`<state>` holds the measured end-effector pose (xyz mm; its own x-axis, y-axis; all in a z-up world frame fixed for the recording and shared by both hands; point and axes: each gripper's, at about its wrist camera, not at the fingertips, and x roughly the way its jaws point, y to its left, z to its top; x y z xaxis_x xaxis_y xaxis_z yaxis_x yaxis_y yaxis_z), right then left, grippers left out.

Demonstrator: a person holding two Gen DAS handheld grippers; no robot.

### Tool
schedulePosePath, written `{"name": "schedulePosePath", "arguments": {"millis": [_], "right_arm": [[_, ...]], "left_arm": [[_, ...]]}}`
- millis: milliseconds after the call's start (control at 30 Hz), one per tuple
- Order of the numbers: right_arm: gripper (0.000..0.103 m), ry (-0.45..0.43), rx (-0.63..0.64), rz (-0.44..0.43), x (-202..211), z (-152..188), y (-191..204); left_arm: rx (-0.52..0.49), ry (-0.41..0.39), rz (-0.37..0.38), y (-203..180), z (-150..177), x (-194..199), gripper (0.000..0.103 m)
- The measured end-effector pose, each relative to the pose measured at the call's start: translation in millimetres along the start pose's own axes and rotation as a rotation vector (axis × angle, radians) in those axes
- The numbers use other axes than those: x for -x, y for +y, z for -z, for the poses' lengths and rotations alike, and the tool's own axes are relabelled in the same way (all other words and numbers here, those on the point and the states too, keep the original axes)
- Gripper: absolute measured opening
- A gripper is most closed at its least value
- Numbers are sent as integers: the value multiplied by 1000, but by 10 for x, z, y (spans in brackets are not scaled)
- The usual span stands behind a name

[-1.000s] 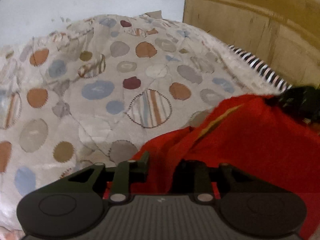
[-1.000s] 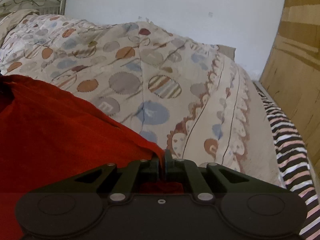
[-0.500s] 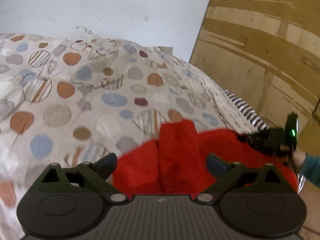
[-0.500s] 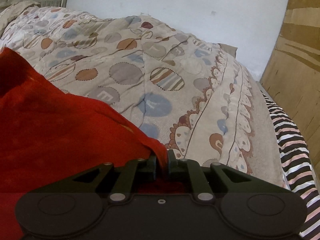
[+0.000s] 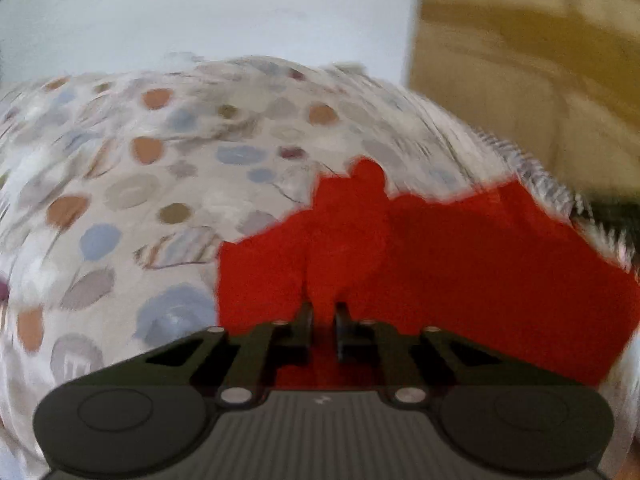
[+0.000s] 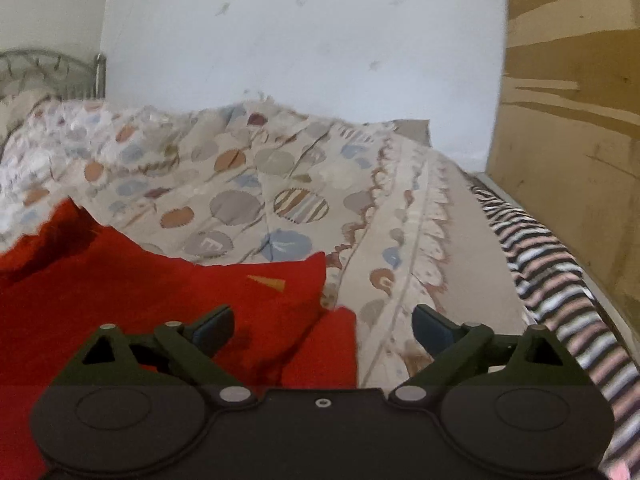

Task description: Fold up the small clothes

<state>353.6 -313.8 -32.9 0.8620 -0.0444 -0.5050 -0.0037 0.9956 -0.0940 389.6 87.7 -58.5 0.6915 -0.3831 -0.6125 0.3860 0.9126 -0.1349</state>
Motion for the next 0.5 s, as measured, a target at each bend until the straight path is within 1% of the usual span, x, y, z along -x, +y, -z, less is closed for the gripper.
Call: {"name": "schedulePosePath", "arguments": {"millis": [33,100,167,233,300,333,400,500], "right_arm": [[100,-8,-11,17,110,54,8],[101,-17,-30,52,294,178,42],[102,-16,-54,72,440,319,79],[102,2,-86,86,519,435,120],[102,14,-127,103,566,535,139],[102,14,-143,114,592,578,147],[102,13,-139,133,641,643,170],[102,15,-88,167,667,677,213]], "left_arm": [[62,-25,-6,68,7,52,10],[167,-38,-16,198,34,85,10],[257,0,-26,326,120,3,10],[389,21,9,484,248,-95,10],[531,5,62,631,334,-88,11],[567,-9,75,671,362,-65,12],[580,-36,63,680,421,14,16],[529,-50,20,611,435,98,21]]}}
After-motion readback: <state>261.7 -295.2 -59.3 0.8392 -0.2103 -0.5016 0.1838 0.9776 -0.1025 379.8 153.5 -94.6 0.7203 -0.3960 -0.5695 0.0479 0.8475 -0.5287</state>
